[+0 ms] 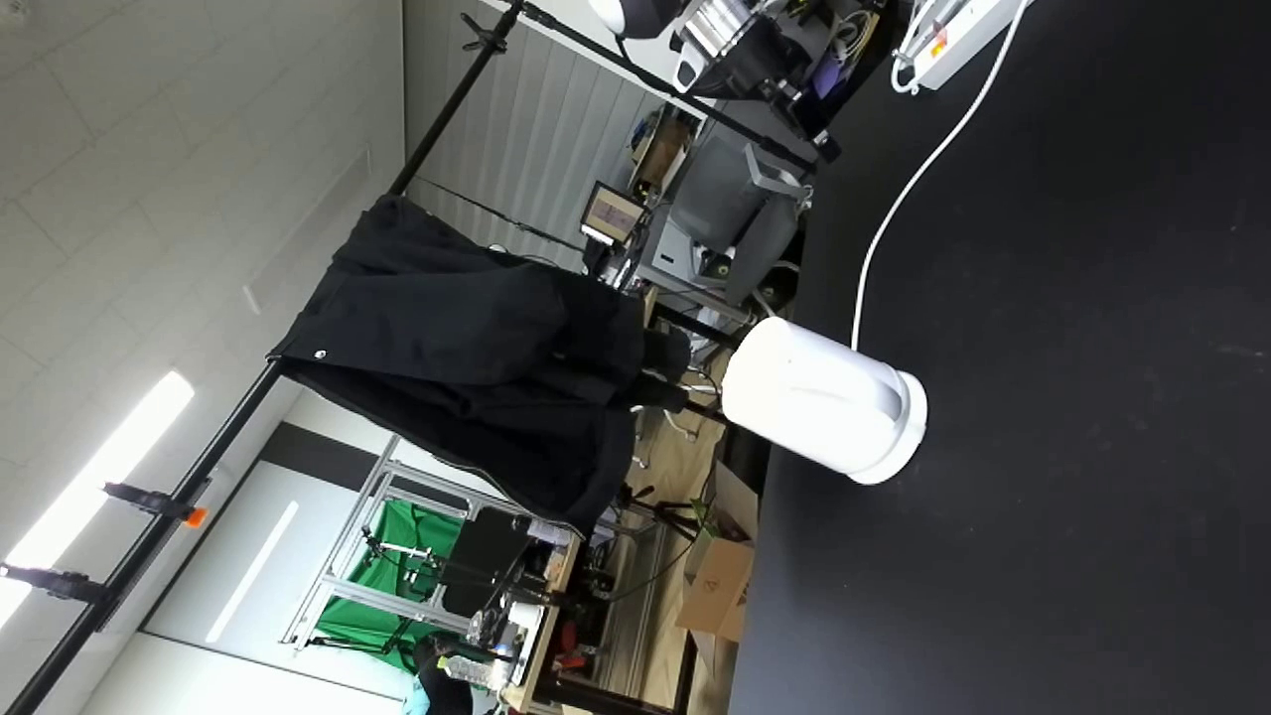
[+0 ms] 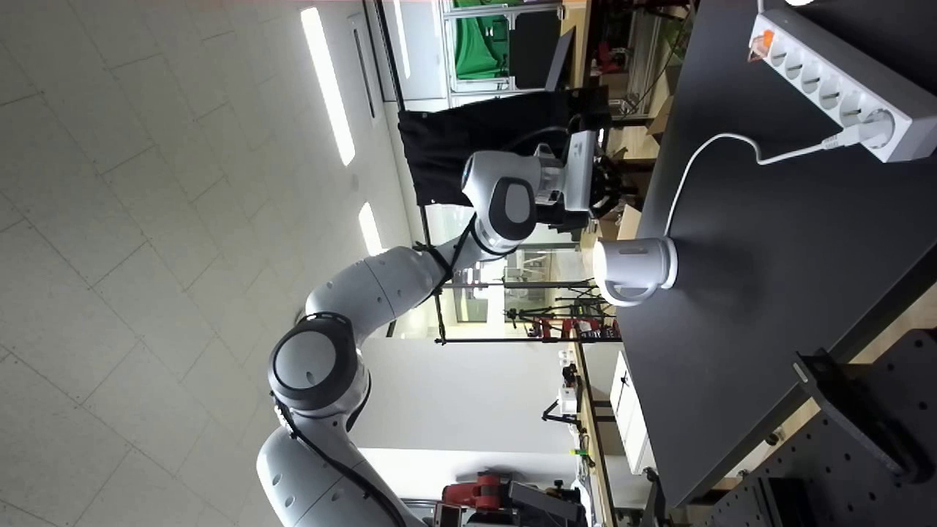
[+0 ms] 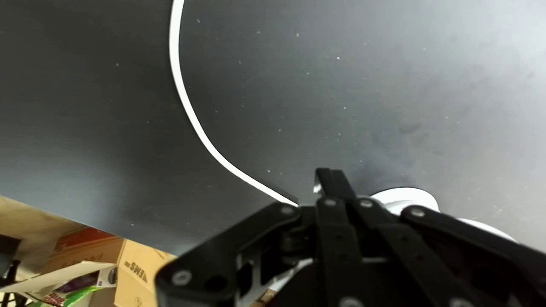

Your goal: Turn on the extension cord then switch the kettle on and off

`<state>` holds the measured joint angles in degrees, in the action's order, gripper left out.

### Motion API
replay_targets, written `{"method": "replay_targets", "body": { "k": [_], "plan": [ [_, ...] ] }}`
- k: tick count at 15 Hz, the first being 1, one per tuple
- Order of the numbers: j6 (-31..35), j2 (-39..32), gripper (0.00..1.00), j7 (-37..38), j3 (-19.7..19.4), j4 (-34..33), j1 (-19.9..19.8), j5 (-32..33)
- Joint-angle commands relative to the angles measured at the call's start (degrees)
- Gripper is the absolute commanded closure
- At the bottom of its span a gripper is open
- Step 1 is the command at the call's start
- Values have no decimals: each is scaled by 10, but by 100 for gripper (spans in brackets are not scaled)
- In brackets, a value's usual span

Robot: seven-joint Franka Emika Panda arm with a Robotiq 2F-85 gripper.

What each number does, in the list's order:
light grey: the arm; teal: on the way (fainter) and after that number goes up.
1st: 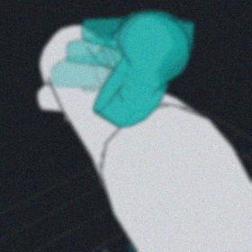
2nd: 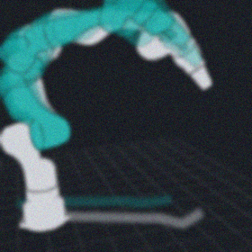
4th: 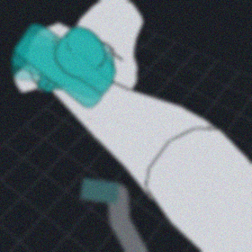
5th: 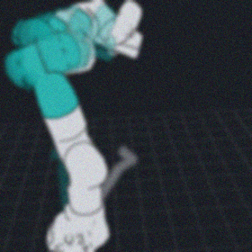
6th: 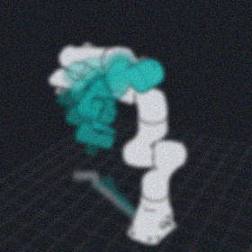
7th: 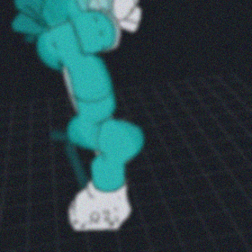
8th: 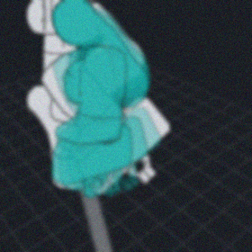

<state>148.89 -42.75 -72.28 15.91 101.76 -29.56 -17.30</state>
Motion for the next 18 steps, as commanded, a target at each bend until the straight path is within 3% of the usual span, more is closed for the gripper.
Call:
{"method": "replay_targets", "body": {
  "k": [1, 5, 6, 18],
  "plan": [
    [0, 63, 100, -24, 15, 67, 3, -34],
    [5, 116, 100, -15, 9, 117, 34, -51],
    [-3, 73, 99, -26, 4, 71, 35, -54],
    [-3, 103, 100, -26, -5, 102, 49, -57]
  ]
}}
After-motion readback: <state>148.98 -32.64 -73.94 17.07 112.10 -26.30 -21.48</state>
